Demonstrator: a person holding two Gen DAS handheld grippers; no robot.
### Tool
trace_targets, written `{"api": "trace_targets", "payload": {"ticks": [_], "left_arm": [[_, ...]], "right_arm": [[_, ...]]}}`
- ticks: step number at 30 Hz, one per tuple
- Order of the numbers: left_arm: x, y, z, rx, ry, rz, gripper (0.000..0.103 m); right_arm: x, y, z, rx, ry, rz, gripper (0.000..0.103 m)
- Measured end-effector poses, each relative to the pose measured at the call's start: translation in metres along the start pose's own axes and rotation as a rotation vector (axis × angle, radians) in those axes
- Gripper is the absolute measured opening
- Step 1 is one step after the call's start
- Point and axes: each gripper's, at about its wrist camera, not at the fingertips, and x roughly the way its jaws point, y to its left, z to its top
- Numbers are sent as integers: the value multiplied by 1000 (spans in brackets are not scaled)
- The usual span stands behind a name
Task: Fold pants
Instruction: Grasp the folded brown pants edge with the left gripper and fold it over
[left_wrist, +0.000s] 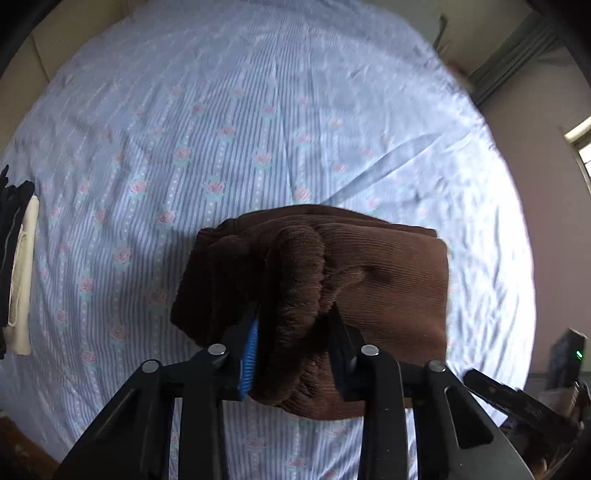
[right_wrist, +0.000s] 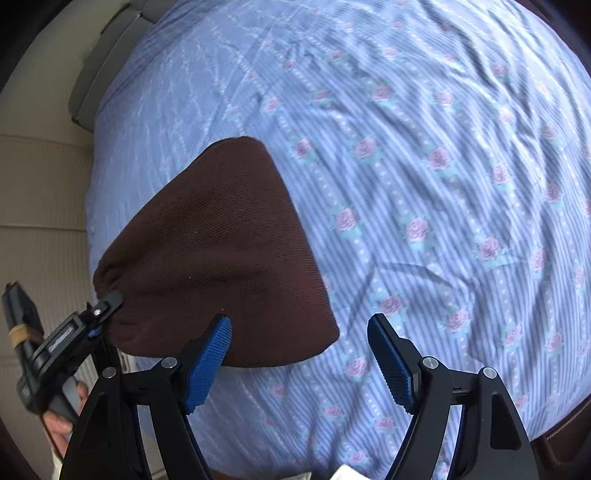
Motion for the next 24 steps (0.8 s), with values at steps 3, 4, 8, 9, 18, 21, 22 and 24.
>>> {"api": "trace_targets", "payload": {"ticks": [3, 4, 8, 9, 18, 21, 22, 24], "left_arm": [[2, 18, -8, -30, 3, 0, 36], [11, 29, -10, -65, 24, -3, 37], [31, 52, -17, -127, 55, 25, 72], [35, 55, -19, -135, 59, 25, 74], [61, 75, -21, -245, 108, -140, 63], [62, 70, -20, -253, 97, -143, 54], [60, 67, -19, -245, 99, -143, 48], [44, 58, -15, -216, 70, -180, 41]], "right_arm": [[4, 9, -1, -46, 9, -3, 77], [7, 14, -3, -62, 13, -5, 77], [20, 25, -5, -115, 29, -24, 77], [23, 25, -5, -117, 34, -22, 77], [40, 23, -17, -91, 82, -45, 77], [43, 25, -23, -91, 87, -40, 77], [43, 25, -23, -91, 89, -38, 77], [41, 25, -26, -86, 80, -26, 77]]}}
